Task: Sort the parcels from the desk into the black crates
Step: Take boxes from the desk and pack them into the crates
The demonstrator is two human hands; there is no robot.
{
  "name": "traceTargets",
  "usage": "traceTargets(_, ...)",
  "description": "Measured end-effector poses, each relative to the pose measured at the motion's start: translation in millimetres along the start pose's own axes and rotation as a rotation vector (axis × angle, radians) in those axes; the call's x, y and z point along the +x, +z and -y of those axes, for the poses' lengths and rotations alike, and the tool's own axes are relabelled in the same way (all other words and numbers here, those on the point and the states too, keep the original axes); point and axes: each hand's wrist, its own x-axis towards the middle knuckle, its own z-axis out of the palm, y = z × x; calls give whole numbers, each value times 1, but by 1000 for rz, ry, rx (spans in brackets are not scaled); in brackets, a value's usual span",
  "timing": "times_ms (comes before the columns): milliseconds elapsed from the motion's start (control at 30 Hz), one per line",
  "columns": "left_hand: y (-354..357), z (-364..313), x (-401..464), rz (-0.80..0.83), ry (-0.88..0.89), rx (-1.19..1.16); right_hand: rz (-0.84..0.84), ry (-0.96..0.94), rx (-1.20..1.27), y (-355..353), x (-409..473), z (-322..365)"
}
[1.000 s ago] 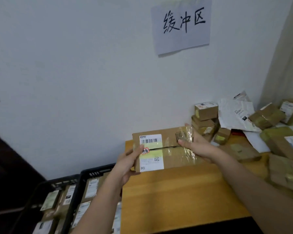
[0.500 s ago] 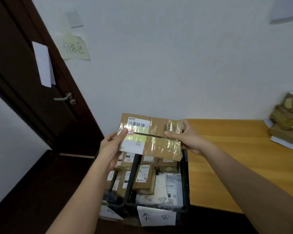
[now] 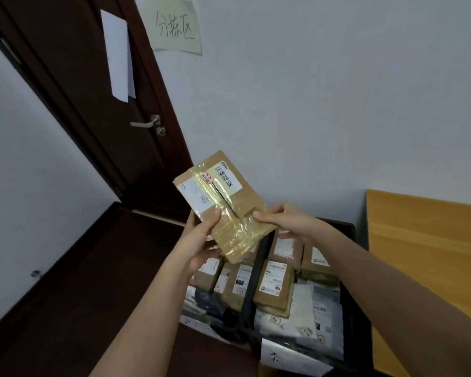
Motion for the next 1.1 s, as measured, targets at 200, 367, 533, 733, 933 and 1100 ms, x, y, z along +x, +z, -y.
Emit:
traceTargets(200,-38,-20,76,-21,-102,173,157,25,3,24,90,12)
traceTargets(367,-58,-26,127,-41,-158,232,175,29,22,44,141,18)
traceTargets(533,-79,-15,169,-64,-322,263,142,114,17,57,180,6)
traceTargets(733,-105,7,223,16,-445,291,16,181,12,74,207,-19)
traceTargets(933,-121,21,265,156,-502,342,-195,257,76,111,218,-43)
traceTargets(1100,-145,51,290,233,-574,414,-284,392,184,150,230,-73)
